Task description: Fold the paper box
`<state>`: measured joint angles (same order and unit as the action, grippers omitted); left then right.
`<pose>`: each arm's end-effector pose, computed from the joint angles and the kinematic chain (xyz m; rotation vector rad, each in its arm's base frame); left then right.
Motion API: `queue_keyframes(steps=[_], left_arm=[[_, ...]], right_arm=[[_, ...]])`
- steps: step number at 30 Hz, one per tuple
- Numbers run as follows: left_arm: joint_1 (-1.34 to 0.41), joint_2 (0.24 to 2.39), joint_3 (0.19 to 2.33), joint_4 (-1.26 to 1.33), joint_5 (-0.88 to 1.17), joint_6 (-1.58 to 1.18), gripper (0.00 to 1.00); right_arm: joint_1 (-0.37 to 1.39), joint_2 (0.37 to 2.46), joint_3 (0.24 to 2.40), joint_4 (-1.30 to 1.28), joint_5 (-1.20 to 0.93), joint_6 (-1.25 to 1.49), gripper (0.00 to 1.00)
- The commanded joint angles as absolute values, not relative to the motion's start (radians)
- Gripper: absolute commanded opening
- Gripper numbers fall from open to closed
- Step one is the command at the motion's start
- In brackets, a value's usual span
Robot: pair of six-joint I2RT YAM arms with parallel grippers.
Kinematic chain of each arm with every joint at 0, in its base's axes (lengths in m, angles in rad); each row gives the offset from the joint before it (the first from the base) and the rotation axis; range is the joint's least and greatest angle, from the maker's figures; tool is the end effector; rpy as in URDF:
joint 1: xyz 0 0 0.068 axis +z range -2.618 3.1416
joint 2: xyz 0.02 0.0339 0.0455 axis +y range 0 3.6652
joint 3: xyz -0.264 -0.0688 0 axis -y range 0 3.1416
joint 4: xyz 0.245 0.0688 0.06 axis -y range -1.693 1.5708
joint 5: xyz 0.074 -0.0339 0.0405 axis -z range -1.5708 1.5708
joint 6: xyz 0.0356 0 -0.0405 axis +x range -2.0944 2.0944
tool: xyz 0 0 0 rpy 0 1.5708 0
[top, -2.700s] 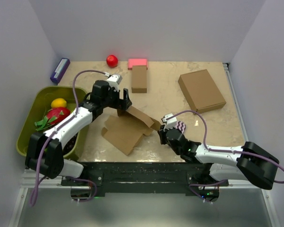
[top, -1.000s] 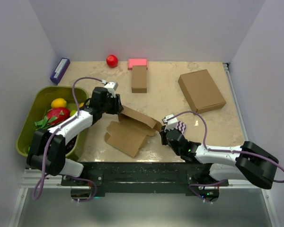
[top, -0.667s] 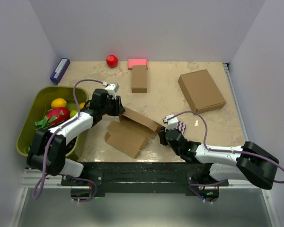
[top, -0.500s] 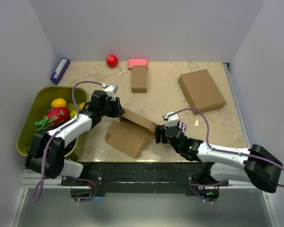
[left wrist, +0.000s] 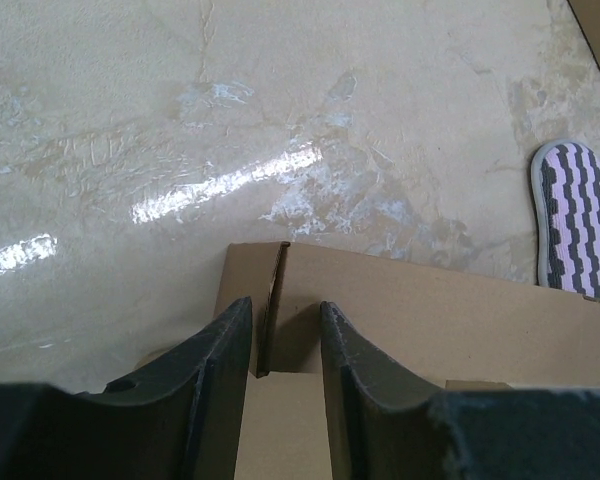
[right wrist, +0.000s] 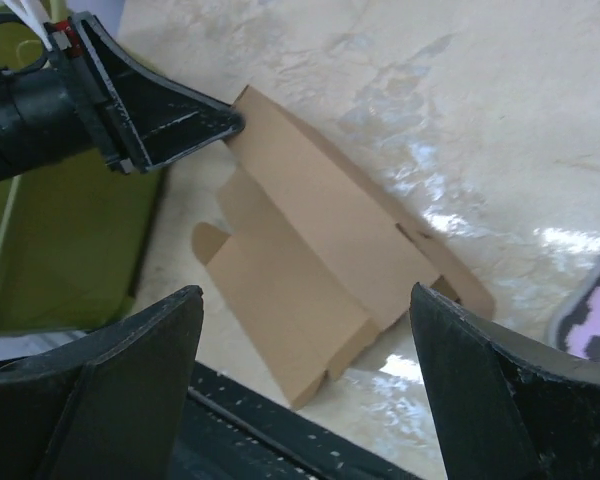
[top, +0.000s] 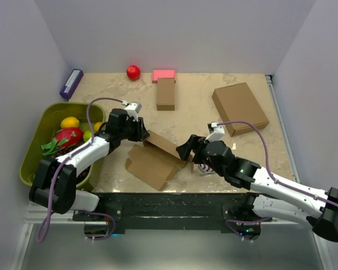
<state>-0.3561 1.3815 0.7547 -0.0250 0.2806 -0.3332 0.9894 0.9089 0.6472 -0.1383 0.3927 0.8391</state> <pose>0.2683 -0.1103 0.2120 0.1851 2.2739 -0.6830 0.1258 0.1667 0.2747 0.1135 2.0268 0.8124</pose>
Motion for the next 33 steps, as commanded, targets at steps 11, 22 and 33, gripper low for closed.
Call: queue_keyframes(steps=[11,22,33], left_arm=[[-0.38,1.338,0.746,-0.074,0.287,-0.33,0.38],[-0.396,1.327,0.747,-0.08,0.281,-0.325,0.38],[-0.414,1.321,0.747,-0.08,0.281,-0.324,0.38]], right_arm=[[0.991,1.08,0.617,-0.006,0.308,1.098,0.77],[0.934,1.143,0.575,0.026,0.379,1.129,0.72],[0.876,1.135,0.492,0.204,0.33,1.172,0.7]])
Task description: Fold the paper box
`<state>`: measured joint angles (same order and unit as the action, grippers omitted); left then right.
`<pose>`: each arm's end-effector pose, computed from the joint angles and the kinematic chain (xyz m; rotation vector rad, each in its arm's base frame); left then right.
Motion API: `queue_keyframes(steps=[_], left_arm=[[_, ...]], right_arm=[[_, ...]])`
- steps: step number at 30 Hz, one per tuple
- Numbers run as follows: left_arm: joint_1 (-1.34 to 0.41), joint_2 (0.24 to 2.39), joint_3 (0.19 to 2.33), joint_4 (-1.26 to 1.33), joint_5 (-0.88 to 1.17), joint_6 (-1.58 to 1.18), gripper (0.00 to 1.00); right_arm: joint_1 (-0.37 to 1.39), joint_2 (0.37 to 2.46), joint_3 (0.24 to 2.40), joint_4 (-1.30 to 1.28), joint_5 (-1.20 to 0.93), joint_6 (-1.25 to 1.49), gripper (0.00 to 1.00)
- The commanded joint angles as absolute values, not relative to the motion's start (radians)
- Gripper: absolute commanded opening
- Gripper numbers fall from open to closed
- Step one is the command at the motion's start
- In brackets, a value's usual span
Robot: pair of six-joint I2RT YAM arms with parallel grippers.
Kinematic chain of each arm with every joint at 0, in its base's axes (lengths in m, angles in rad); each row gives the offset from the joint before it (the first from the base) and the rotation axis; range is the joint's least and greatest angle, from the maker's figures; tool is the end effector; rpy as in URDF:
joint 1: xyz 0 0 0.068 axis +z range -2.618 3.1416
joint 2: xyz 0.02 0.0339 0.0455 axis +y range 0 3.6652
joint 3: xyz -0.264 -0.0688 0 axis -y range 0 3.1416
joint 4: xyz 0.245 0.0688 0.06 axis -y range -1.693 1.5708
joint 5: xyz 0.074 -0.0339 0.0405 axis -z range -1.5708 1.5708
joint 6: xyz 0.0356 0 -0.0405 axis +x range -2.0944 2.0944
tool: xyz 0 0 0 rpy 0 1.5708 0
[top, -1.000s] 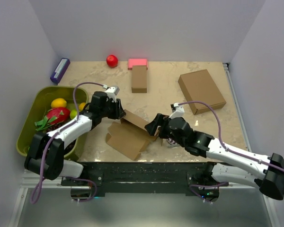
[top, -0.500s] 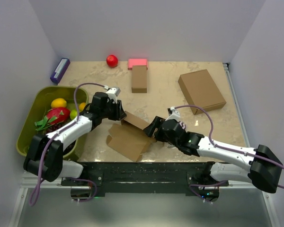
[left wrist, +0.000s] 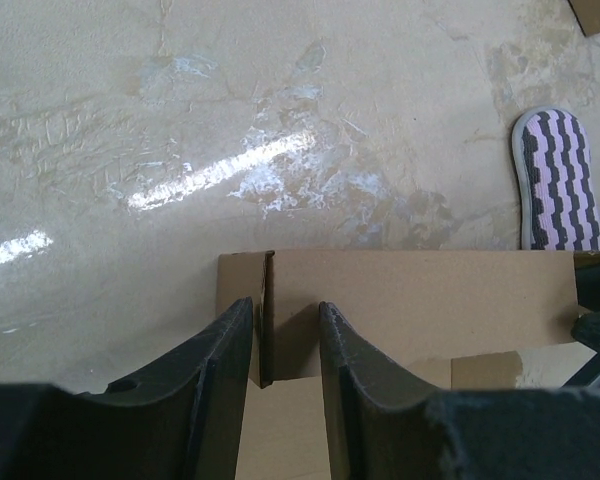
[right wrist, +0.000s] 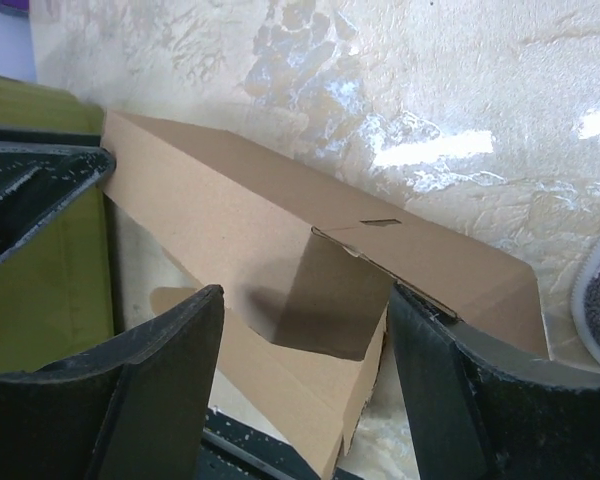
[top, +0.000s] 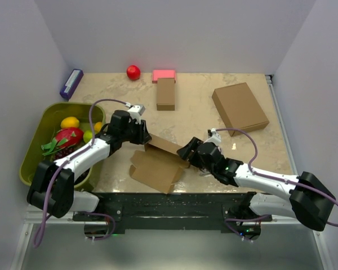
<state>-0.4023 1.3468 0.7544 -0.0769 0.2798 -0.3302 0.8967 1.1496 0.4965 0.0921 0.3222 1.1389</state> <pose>0.2565 -0.1198 0.2167 0.2396 2.2930 -0.7011 0.1551 0.1761 0.1959 0.4653 2.1759 0.8531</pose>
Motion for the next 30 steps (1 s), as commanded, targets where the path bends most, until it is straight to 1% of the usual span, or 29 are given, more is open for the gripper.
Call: queue_keyframes(steps=[1,6,11,16,18,21,26,30], left_arm=[[-0.416,1.321,0.747,-0.078,0.284,-0.324,0.38],[-0.426,1.318,0.749,-0.078,0.29,-0.325,0.38],[-0.434,1.315,0.749,-0.078,0.296,-0.327,0.38],[-0.44,1.313,0.747,-0.078,0.301,-0.327,0.37],[-0.445,1.313,0.747,-0.078,0.301,-0.327,0.37],[-0.448,1.312,0.747,-0.078,0.301,-0.327,0.37],[-0.456,1.308,0.747,-0.078,0.304,-0.328,0.37],[-0.463,1.308,0.747,-0.077,0.31,-0.33,0.37]], right_arm=[[0.873,1.14,0.491,0.21,0.321,1.175,0.69],[0.844,1.158,0.465,0.294,0.299,1.218,0.66],[0.805,1.233,0.437,0.391,0.226,1.259,0.63],[0.799,1.292,0.433,0.488,0.198,1.287,0.56],[0.799,1.308,0.433,0.517,0.195,1.298,0.54],[0.798,1.315,0.437,0.531,0.199,1.31,0.52],[0.787,1.322,0.443,0.557,0.213,1.344,0.44],[0.776,1.341,0.443,0.584,0.222,1.374,0.41]])
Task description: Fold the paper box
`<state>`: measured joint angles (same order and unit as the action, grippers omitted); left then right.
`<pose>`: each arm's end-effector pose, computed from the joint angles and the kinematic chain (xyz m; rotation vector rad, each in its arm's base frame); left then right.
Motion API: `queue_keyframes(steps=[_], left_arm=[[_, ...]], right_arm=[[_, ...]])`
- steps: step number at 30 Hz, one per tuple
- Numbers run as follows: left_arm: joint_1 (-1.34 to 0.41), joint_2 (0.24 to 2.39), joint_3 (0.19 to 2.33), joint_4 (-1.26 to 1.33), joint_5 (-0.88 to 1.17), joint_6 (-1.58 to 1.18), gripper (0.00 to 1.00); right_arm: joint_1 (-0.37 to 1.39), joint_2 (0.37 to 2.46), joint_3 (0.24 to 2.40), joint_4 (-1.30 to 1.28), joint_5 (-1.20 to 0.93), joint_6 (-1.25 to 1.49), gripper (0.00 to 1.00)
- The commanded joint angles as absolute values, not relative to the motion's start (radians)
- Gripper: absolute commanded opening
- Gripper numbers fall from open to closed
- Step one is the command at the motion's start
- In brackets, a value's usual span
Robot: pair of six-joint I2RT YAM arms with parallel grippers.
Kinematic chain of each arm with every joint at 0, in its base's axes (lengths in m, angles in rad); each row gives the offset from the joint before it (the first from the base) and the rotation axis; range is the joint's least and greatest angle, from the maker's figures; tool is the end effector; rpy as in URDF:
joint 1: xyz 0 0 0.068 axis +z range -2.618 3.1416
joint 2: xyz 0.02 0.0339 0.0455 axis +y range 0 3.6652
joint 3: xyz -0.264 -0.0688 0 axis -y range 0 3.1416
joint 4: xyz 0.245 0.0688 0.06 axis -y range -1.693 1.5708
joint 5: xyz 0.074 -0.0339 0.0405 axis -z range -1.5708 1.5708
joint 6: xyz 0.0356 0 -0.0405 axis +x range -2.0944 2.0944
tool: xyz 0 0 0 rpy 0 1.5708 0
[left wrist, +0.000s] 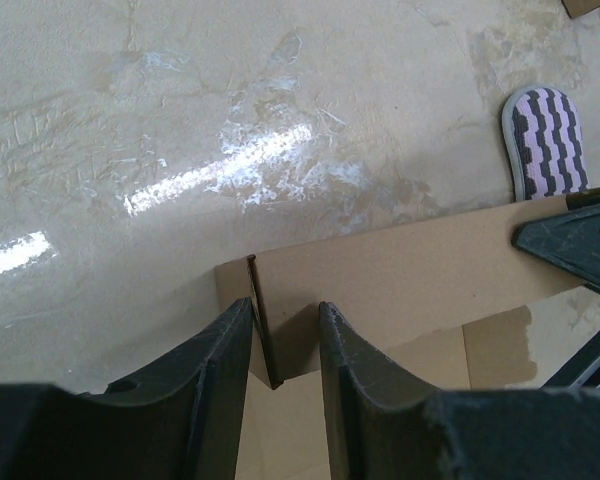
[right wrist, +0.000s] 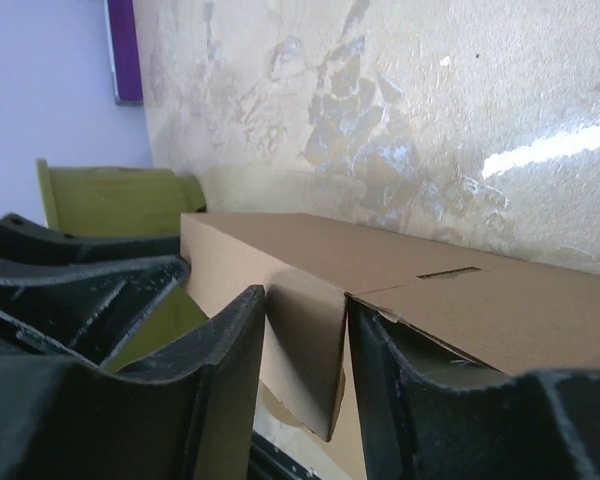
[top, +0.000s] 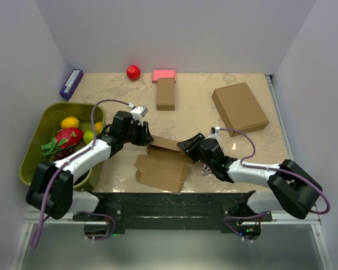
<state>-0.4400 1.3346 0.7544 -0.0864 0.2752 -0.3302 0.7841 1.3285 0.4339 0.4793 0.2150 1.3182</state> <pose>0.2502 -0.1285 0.2191 0.2810 2.2909 -0.7156 0.1868 0.1756 0.1724 0.7165 2.0431 1.1065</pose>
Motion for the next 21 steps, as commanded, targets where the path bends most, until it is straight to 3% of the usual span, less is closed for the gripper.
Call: queue_keyframes(steps=[1,8,21], left_arm=[[-0.465,1.307,0.747,-0.077,0.311,-0.33,0.37],[-0.474,1.301,0.744,-0.074,0.319,-0.333,0.37],[-0.477,1.305,0.742,-0.075,0.308,-0.333,0.36]], right_arm=[[0.775,1.35,0.44,0.594,0.227,1.391,0.4],[0.753,1.408,0.42,0.722,0.233,1.469,0.35],[0.744,1.447,0.357,0.854,0.244,1.551,0.07]])
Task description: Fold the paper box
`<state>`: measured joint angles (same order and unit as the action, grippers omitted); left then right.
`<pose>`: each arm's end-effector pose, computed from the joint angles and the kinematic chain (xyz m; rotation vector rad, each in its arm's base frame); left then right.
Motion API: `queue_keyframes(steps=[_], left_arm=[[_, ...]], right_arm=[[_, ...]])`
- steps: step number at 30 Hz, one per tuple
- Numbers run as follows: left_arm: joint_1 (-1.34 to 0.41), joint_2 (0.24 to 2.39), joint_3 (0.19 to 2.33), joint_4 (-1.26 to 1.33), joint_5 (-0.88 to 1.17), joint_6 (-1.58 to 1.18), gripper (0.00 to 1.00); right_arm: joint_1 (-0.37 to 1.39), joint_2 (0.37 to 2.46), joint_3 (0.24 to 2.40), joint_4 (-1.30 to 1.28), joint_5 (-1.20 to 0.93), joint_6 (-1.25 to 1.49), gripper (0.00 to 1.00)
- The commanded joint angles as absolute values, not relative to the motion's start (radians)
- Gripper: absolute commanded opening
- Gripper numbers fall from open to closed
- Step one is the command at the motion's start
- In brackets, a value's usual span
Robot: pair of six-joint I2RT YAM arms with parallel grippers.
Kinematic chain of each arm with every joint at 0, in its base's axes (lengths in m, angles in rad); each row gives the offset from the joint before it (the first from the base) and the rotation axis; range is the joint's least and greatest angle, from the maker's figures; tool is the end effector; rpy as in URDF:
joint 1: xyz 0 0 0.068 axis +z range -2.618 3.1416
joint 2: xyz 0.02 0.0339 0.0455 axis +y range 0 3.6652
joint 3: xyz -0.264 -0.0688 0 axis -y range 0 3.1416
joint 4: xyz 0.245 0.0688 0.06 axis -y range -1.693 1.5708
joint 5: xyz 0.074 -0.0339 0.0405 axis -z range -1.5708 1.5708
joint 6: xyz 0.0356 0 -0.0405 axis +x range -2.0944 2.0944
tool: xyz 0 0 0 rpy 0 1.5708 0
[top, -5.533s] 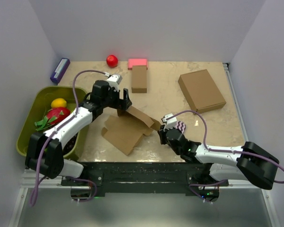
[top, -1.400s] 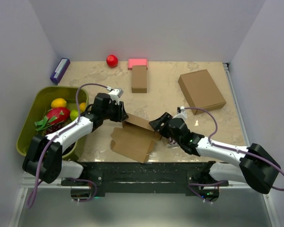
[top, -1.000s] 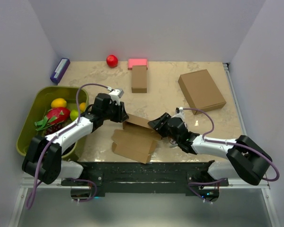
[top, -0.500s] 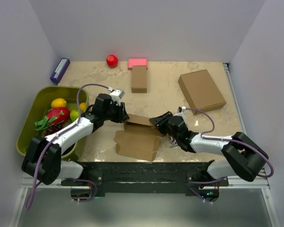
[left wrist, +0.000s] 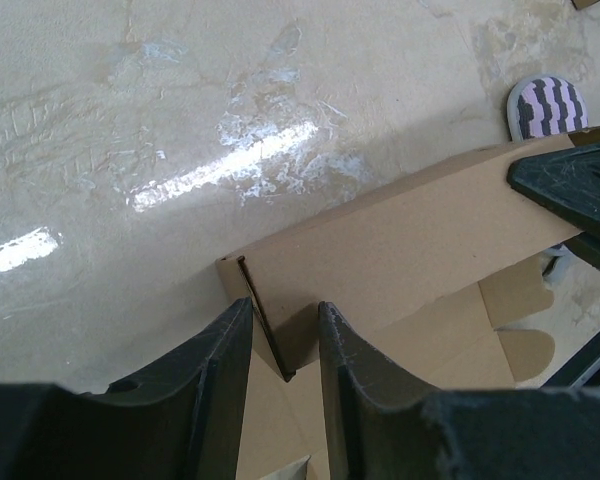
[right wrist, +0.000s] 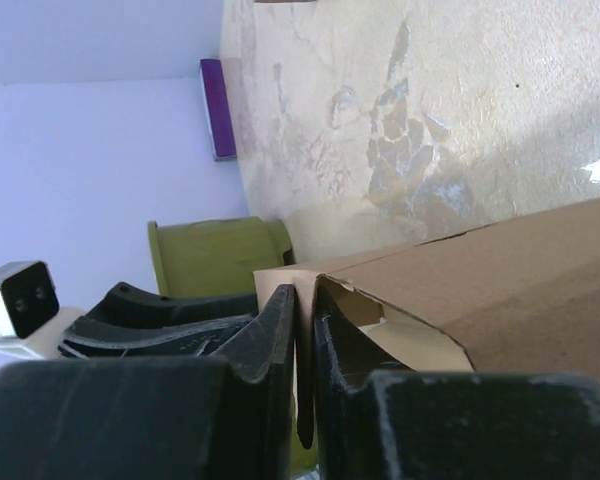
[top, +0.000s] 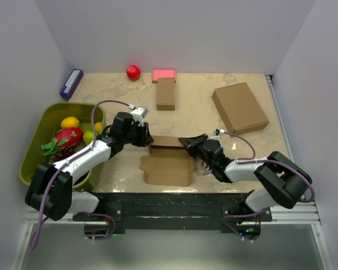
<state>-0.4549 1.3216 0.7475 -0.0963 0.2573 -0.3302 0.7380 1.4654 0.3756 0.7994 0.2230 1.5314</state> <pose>0.2459 -0.1304 0.2193 0.2878 2.2944 -0.7025 0.1998 0.1711 0.1555 0.9650 1.8540 1.3077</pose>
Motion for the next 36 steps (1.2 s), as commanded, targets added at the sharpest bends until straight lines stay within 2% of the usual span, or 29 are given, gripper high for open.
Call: queue_keyframes(steps=[1,4,7,8,10,11,12,15,18,21,24,27,28,30,35,36], left_arm=[[-0.477,1.305,0.744,-0.075,0.308,-0.333,0.36],[-0.479,1.312,0.744,-0.074,0.31,-0.333,0.36],[-0.479,1.321,0.744,-0.074,0.31,-0.333,0.36],[-0.479,1.327,0.744,-0.074,0.31,-0.333,0.36],[-0.479,1.331,0.744,-0.074,0.31,-0.333,0.36],[-0.479,1.336,0.744,-0.072,0.308,-0.333,0.36],[-0.479,1.338,0.744,-0.072,0.308,-0.333,0.36],[-0.479,1.341,0.746,-0.071,0.305,-0.333,0.36],[-0.479,1.345,0.749,-0.069,0.302,-0.333,0.36],[-0.479,1.347,0.749,-0.069,0.304,-0.334,0.36],[-0.479,1.345,0.752,-0.071,0.299,-0.333,0.36],[-0.479,1.345,0.752,-0.071,0.299,-0.331,0.36],[-0.479,1.345,0.753,-0.072,0.301,-0.331,0.36],[-0.479,1.345,0.753,-0.066,0.301,-0.333,0.36],[-0.477,1.351,0.755,-0.067,0.308,-0.334,0.36],[-0.479,1.351,0.755,-0.066,0.308,-0.333,0.36]], right_arm=[[0.744,1.442,0.356,0.851,0.256,1.554,0.06],[0.745,1.428,0.357,0.819,0.268,1.542,0.04],[0.746,1.416,0.365,0.79,0.275,1.511,0.1],[0.746,1.408,0.364,0.785,0.275,1.502,0.21],[0.746,1.381,0.361,0.755,0.276,1.465,0.34],[0.744,1.367,0.36,0.74,0.279,1.45,0.48],[0.744,1.352,0.362,0.723,0.284,1.41,0.56],[0.746,1.258,0.379,0.591,0.299,1.326,0.71],[0.752,1.142,0.38,0.439,0.344,1.252,0.76],[0.756,1.025,0.376,0.293,0.376,1.174,0.77],[0.762,0.919,0.359,0.16,0.364,1.099,0.72],[0.767,0.844,0.348,0.108,0.313,1.011,0.61],[0.769,0.835,0.354,0.066,0.302,0.988,0.52],[0.781,0.828,0.4,0.029,0.291,0.913,0.45],[0.831,0.939,0.558,-0.089,0.35,0.813,0.25],[0.856,0.971,0.577,-0.101,0.36,0.789,0.24]])
